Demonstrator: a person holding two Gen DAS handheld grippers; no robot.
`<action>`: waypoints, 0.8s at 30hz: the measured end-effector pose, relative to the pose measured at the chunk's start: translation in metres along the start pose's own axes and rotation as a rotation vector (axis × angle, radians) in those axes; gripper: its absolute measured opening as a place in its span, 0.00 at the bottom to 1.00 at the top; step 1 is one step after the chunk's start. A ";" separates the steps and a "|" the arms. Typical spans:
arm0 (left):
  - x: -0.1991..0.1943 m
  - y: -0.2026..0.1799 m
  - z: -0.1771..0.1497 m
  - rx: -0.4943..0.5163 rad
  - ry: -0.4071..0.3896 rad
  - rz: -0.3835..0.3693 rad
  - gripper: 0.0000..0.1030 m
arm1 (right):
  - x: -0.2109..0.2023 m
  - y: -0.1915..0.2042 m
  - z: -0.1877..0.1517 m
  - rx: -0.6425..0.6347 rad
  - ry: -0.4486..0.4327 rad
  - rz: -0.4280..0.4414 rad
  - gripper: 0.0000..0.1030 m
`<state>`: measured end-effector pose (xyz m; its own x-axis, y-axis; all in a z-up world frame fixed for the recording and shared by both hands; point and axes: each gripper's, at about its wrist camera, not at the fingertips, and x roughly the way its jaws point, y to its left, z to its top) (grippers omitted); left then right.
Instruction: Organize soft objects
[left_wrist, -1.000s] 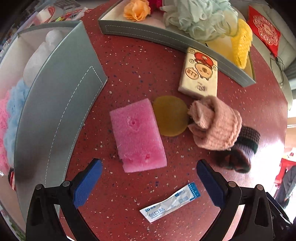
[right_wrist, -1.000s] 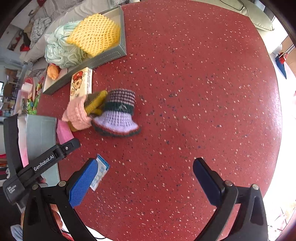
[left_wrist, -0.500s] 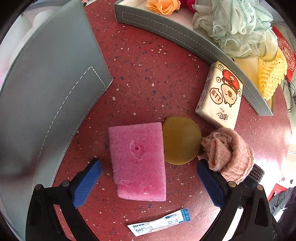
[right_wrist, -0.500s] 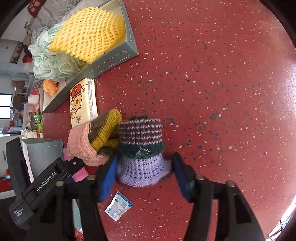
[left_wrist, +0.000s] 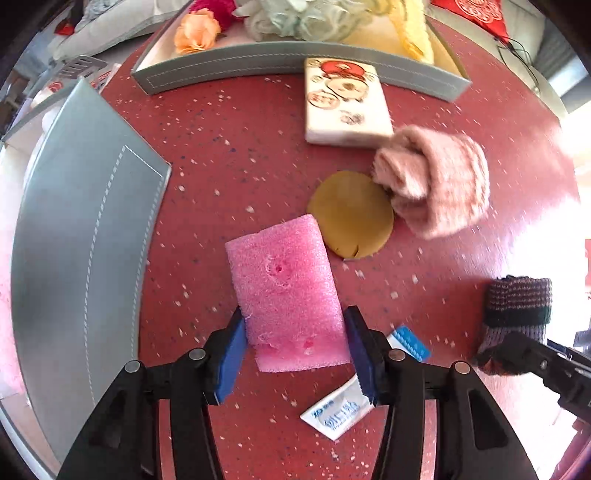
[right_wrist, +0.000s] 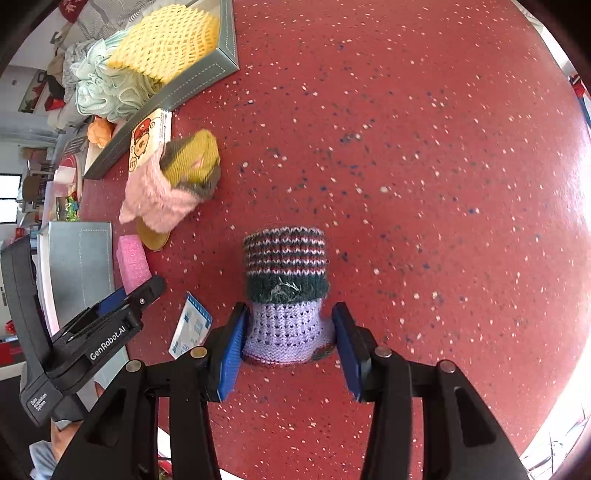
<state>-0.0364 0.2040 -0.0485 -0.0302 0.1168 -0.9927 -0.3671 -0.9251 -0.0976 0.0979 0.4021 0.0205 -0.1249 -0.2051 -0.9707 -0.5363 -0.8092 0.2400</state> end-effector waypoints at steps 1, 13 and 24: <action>-0.002 -0.002 -0.007 0.004 0.001 -0.012 0.51 | -0.001 -0.002 -0.006 0.000 0.004 0.000 0.48; 0.005 0.010 0.026 -0.091 0.002 0.061 0.96 | -0.011 -0.037 -0.044 -0.027 -0.008 -0.093 0.64; 0.017 0.025 0.016 -0.160 0.001 0.033 1.00 | 0.019 -0.003 -0.031 -0.137 0.011 -0.243 0.89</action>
<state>-0.0610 0.1890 -0.0663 -0.0390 0.0852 -0.9956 -0.2133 -0.9741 -0.0750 0.1228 0.3839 0.0021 0.0030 -0.0007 -1.0000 -0.4314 -0.9022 -0.0007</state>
